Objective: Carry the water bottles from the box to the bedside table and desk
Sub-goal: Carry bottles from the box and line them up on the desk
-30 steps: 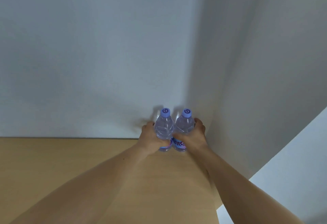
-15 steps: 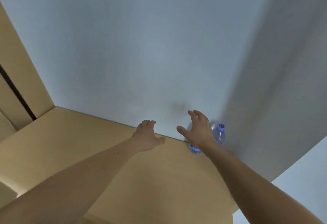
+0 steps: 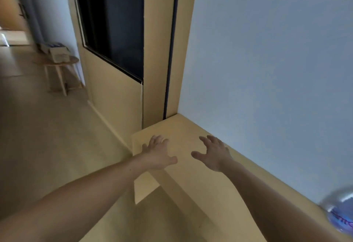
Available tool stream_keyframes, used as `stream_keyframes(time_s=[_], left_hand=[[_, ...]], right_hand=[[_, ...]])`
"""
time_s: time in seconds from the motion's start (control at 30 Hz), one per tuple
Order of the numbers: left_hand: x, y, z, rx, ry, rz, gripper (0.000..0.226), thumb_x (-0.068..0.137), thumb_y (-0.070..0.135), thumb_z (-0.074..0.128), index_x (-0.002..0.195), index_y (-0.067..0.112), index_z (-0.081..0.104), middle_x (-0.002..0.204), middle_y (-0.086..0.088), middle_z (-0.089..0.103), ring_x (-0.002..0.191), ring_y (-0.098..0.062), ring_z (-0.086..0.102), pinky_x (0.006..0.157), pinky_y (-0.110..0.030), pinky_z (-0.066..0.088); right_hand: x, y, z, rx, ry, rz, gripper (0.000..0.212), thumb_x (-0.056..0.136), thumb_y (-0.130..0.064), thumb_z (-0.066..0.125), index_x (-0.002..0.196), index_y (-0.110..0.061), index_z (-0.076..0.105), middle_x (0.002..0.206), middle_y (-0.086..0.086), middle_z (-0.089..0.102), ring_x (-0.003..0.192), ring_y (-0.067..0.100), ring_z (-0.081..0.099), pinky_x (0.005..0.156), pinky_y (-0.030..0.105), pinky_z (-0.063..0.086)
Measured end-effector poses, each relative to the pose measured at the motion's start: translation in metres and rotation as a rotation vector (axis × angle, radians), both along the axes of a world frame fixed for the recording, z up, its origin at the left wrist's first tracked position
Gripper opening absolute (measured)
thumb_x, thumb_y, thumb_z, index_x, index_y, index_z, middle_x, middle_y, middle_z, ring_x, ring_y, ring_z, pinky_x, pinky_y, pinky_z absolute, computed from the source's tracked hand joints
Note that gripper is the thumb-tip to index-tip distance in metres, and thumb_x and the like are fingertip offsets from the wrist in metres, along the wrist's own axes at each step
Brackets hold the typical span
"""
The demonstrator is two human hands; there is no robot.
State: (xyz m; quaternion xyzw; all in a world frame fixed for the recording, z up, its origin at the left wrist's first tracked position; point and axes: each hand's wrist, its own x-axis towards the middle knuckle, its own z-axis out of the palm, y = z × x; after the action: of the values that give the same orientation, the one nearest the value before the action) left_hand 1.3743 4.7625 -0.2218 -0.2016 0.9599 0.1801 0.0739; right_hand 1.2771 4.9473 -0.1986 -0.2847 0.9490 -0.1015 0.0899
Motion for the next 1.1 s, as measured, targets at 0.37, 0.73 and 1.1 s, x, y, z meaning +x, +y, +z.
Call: stream_keyframes(time_s=[0.37,0.73,1.1], left_hand=[[0.114,-0.206,-0.021,0.076,-0.009,0.366,0.084,0.091,0.057,0.058,0.157,0.017,0.024,0.167,-0.003,0.011,0.154,-0.023,0.004,0.122,-0.051,0.015],[0.107,-0.388,-0.003,0.022,-0.071,0.614,0.085,0.092,0.059,0.055,0.159,0.021,0.020,0.168,-0.003,0.011,0.155,-0.025,0.007,0.121,-0.054,0.019],[0.091,-0.555,-0.007,0.039,-0.044,0.732,0.084,0.092,0.058,0.056,0.159,0.022,0.022,0.168,-0.002,0.011,0.155,-0.027,0.005,0.122,-0.055,0.017]], right_hand=[[0.062,-0.249,-0.020,0.047,-0.102,0.350,0.078,0.089,-0.059,0.052,0.154,-0.029,0.023,0.161,0.001,0.020,0.149,0.023,0.014,0.116,0.049,0.023],[0.019,-0.480,-0.036,0.043,-0.215,0.606,0.082,0.088,-0.060,0.054,0.156,-0.026,0.021,0.163,0.001,0.015,0.150,0.022,0.010,0.119,0.050,0.020],[-0.009,-0.672,-0.035,0.097,-0.178,0.750,0.081,0.089,-0.057,0.054,0.156,-0.029,0.019,0.165,0.000,0.010,0.152,0.022,0.007,0.121,0.047,0.016]])
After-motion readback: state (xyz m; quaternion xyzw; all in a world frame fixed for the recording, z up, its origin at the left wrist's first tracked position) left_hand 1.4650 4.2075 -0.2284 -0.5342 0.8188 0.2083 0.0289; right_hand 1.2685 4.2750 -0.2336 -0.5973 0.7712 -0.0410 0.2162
